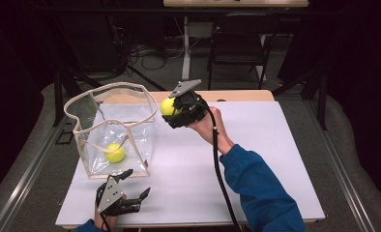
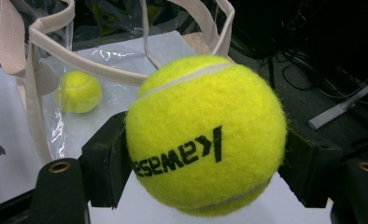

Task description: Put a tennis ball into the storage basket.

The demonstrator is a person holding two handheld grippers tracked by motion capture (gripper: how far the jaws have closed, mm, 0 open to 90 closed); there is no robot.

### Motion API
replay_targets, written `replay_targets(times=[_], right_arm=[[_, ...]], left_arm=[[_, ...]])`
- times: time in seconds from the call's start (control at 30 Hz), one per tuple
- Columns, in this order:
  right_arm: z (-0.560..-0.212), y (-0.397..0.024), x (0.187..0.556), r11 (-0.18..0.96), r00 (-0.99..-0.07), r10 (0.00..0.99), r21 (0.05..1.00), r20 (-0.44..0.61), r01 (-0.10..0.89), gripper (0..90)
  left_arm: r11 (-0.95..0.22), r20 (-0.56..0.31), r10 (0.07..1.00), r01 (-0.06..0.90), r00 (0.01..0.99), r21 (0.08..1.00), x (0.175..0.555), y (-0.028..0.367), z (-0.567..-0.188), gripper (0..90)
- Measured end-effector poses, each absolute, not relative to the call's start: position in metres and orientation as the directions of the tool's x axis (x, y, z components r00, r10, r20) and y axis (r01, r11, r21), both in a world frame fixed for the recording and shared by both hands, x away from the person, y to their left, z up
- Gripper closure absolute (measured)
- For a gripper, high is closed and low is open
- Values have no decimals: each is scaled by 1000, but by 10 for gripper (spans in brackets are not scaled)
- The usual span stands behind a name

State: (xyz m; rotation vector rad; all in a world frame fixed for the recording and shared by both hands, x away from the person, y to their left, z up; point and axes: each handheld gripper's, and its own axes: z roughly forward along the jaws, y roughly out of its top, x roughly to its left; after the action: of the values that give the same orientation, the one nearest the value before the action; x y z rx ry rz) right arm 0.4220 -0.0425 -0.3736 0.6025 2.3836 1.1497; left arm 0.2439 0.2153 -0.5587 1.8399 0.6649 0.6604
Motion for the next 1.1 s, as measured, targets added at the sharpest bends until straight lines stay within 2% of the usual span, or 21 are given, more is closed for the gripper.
replay_targets(times=[1.1], right_arm=[[-364, -24, 423, 544, -836, 519, 823, -177, 163, 265]], left_arm=[[-318, 139, 709, 138, 691, 938, 244, 216, -558, 159]])
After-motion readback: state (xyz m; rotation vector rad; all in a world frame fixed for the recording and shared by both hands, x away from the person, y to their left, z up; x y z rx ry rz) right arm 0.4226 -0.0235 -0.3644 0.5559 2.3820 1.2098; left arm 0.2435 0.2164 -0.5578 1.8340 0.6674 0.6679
